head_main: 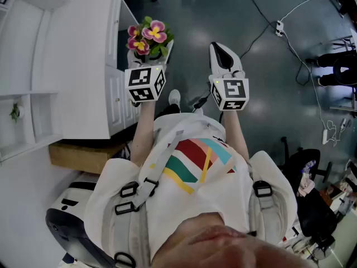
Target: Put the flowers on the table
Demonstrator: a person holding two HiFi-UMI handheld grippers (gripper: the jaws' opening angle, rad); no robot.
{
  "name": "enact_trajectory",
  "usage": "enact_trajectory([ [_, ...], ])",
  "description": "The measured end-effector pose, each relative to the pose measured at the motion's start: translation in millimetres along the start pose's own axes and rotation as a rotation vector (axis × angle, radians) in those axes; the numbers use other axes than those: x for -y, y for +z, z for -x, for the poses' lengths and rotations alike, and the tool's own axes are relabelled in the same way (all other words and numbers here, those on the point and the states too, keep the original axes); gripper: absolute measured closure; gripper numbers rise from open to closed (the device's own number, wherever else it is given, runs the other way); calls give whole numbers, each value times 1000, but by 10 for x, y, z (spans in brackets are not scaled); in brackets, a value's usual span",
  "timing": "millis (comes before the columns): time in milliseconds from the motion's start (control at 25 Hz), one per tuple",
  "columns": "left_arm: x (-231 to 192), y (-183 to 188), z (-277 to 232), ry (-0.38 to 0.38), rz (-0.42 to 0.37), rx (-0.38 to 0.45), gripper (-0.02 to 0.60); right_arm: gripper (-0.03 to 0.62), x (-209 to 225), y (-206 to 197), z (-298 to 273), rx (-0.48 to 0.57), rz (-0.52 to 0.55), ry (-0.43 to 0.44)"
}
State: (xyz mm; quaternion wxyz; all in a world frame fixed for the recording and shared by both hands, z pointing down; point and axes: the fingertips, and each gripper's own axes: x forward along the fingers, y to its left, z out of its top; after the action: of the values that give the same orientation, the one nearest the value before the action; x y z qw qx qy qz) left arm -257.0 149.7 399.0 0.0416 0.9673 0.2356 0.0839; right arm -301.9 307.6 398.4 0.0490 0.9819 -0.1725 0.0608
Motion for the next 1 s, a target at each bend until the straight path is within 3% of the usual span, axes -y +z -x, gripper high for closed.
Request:
enact_trajectory([
  [520, -346, 110, -230, -21, 8, 39, 227, 594, -25, -6, -369, 0, -25, 2],
  [1000, -1070, 263, -586, -89, 0, 52, 227, 594, -108, -22, -867, -25, -24, -175],
])
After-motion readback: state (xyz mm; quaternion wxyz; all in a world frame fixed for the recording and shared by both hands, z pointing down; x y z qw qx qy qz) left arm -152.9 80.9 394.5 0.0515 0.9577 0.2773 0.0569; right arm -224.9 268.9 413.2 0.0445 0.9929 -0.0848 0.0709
